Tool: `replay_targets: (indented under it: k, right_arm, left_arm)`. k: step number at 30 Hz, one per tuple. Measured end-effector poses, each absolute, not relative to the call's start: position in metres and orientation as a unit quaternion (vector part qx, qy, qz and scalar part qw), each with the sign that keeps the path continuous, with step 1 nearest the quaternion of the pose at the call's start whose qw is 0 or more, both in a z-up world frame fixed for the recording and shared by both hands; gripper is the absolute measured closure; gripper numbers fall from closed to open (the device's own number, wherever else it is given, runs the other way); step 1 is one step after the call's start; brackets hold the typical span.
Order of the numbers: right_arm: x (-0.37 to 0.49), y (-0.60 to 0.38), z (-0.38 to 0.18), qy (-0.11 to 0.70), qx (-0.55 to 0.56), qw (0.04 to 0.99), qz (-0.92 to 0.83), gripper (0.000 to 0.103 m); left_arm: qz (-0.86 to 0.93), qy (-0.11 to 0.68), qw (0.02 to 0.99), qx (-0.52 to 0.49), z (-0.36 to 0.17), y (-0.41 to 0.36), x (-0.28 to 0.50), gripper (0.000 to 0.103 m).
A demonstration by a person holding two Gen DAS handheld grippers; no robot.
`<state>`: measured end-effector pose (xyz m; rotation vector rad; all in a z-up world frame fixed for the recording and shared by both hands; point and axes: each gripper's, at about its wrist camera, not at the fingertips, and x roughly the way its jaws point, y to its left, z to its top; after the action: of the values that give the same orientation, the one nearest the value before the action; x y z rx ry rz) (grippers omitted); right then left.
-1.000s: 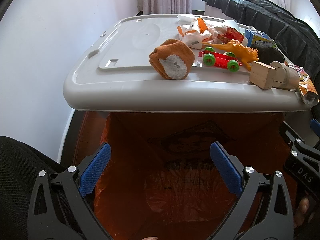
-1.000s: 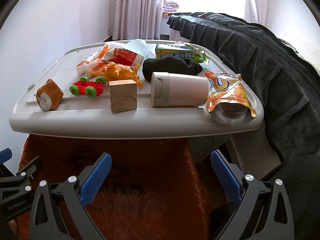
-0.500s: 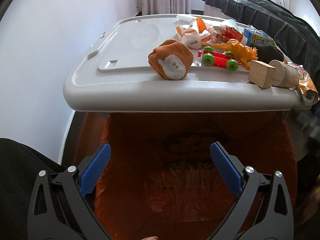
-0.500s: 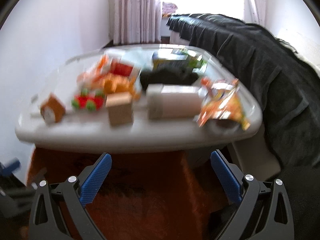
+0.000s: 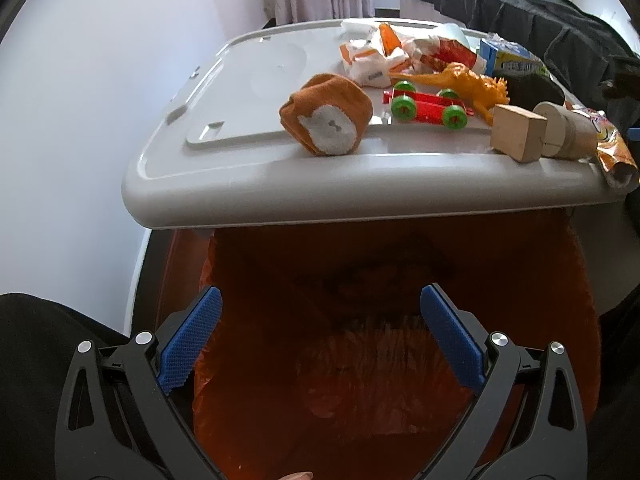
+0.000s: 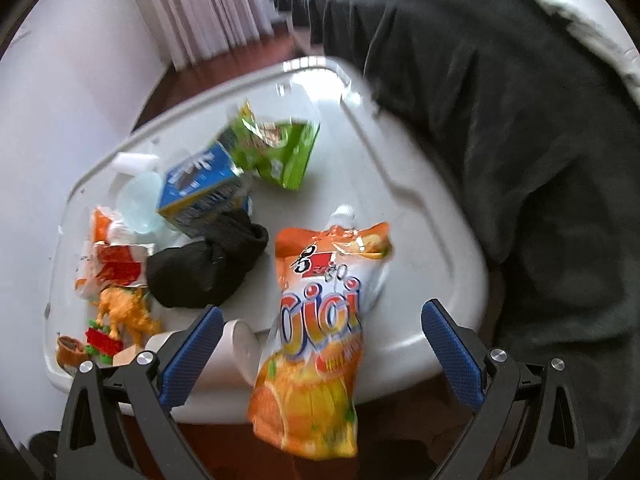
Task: Collect trash
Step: 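Grasp the orange juice pouch with the right tool while the left tool grasps the orange sock ball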
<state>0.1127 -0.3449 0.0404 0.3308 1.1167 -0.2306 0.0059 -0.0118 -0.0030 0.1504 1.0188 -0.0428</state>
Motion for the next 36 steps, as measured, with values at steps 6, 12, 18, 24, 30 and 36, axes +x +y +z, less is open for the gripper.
replay_targets:
  k: [6,12,18,24,30,36]
  right_arm:
    - [0.142,-0.340,0.001,0.596,0.152,0.777,-0.131,0.036]
    - [0.128,-0.324,0.013,0.561,0.111,0.808,-0.141,0.068]
    - [0.076,-0.337,0.049,0.452,0.175,0.867,-0.116,0.070]
    - [0.051,-0.324,0.076,0.371,0.144,0.914,-0.079,0.070]
    - [0.077,-0.328,0.072,0.383,0.171,0.905,-0.065,0.069]
    - [0.078,-0.338,0.064,0.388,0.212,0.895,-0.061,0.069]
  left_arm:
    - [-0.022,0.502,0.862,0.067,-0.007,-0.009,0.008,0.006]
    - [-0.057,0.507,0.858,0.051,-0.008,-0.010,0.004,0.007]
    - [-0.096,0.488,0.866,0.057,0.002,-0.020,-0.007,0.007]
    - [-0.087,0.456,0.885,0.035,0.029,-0.017,0.012,0.007]
    - [-0.054,0.458,0.887,0.034,0.028,-0.017,0.075,0.007]
    - [-0.029,0.466,0.879,0.093,0.003,-0.020,0.109,0.007]
